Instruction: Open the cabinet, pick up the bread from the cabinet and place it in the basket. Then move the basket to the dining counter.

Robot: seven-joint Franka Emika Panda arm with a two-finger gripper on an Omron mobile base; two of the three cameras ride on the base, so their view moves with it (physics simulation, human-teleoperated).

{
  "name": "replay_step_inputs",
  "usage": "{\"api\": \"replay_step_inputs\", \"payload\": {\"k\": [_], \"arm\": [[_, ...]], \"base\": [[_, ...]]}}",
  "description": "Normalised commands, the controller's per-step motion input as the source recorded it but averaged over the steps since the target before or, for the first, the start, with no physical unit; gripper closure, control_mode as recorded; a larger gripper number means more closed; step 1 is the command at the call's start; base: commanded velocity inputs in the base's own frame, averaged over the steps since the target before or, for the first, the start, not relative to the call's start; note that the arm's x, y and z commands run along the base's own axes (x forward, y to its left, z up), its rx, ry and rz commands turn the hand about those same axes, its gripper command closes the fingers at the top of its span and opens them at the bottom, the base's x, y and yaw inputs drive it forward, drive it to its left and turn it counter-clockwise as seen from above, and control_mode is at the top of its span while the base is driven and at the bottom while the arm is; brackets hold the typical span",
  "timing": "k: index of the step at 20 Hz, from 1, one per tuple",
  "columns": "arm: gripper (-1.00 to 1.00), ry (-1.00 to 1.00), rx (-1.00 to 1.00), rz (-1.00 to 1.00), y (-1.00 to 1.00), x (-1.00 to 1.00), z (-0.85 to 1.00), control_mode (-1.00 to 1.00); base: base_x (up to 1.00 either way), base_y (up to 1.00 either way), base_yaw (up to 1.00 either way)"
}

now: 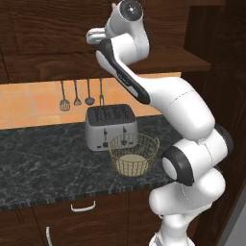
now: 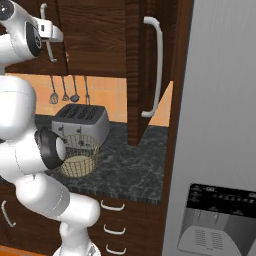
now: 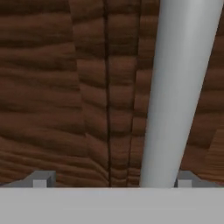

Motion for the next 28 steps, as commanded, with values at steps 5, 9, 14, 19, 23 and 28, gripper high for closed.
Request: {"api": "replay_step_inputs", "payload": {"k": [5,9,14,19,23,28], "arm": [[1.00,-0.12,-0.03,-0.01,0.00,0.49,-0.10,-1.00],[1.00,-0.03,0.00,0.00,0.00,0.17,0.02,-1.00],[1.00,-0.03,0.04,-0.02,0.00,-0.49,0.18,-1.00],[1.00,0.00,0.07,-0.02,0.00,-1.00,0.54,-1.00],[1.00,0.00,0.05,-0.03,0.02,-1.00,0.44,-1.00],[1.00,0.00,0.05,-0.06,0.23,-1.00,0.37,-1.00]], "base": [[0.00,0.00,0.00],[0.00,0.00,0.00],[0.00,0.00,0.00],[0.00,0.00,0.00],[0.00,0.00,0.00],[0.00,0.00,0.00]]}}
